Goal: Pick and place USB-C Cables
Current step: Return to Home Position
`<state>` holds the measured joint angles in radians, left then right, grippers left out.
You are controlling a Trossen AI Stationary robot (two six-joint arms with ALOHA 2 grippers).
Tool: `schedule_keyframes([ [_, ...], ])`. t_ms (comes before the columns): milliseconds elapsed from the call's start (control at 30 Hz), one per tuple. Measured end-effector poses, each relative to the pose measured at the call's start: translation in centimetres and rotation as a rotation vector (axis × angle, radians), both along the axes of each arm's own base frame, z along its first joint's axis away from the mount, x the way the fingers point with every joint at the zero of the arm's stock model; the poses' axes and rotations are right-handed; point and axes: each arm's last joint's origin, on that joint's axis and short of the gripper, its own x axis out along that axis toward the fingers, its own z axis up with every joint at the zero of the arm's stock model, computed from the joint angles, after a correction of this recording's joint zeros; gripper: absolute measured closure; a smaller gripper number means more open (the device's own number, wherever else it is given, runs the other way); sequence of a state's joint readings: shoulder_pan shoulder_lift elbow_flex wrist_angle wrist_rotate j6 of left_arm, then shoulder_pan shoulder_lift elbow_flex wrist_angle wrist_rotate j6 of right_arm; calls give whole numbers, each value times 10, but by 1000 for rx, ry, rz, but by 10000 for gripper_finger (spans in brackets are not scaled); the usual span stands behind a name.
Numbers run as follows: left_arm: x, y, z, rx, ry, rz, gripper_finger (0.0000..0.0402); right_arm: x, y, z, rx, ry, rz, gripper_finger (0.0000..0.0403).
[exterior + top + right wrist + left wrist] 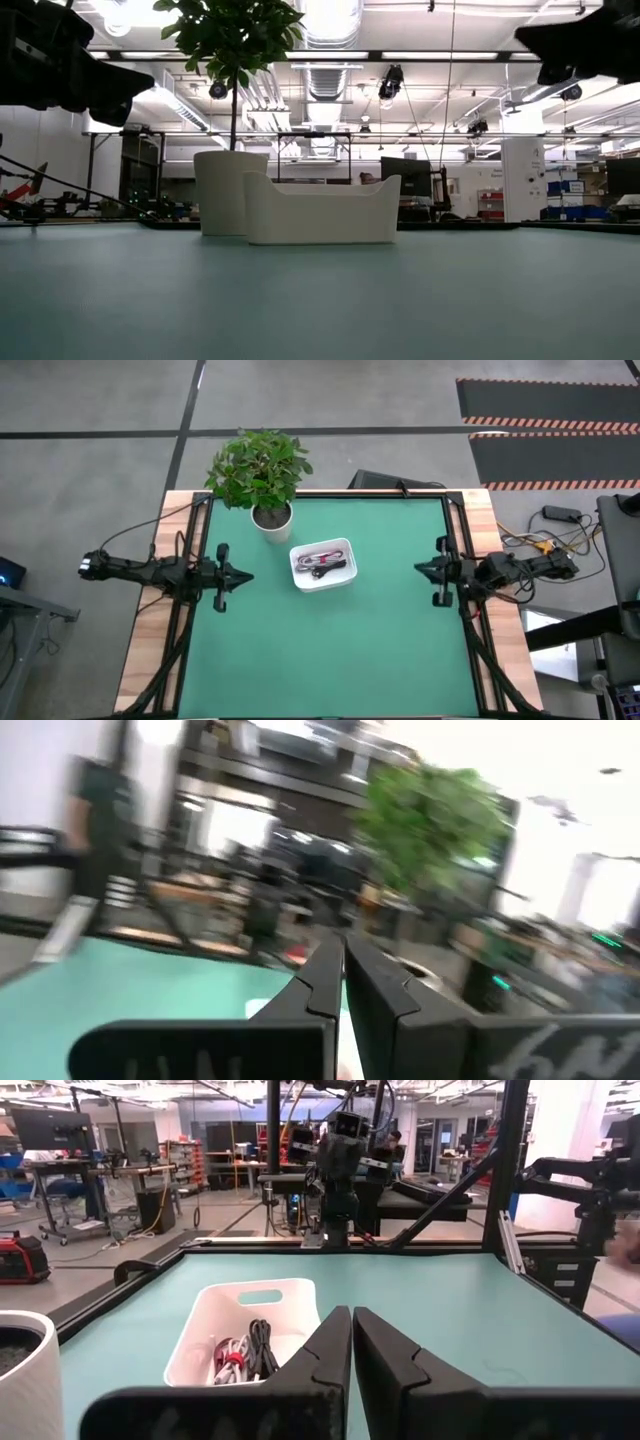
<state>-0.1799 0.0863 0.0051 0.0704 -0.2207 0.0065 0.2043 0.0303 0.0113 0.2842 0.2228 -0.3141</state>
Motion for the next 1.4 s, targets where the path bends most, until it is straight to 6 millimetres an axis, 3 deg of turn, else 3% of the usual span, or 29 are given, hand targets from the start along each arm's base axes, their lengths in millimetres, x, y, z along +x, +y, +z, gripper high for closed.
schedule_keyframes([
  [200, 0, 0, 0, 0, -1, 0, 402, 2, -5, -2, 80, 29, -156, 394],
  [1400, 0, 0, 0, 1, 0, 0, 402, 2, -4, -3, 84, 37, -153, 394],
])
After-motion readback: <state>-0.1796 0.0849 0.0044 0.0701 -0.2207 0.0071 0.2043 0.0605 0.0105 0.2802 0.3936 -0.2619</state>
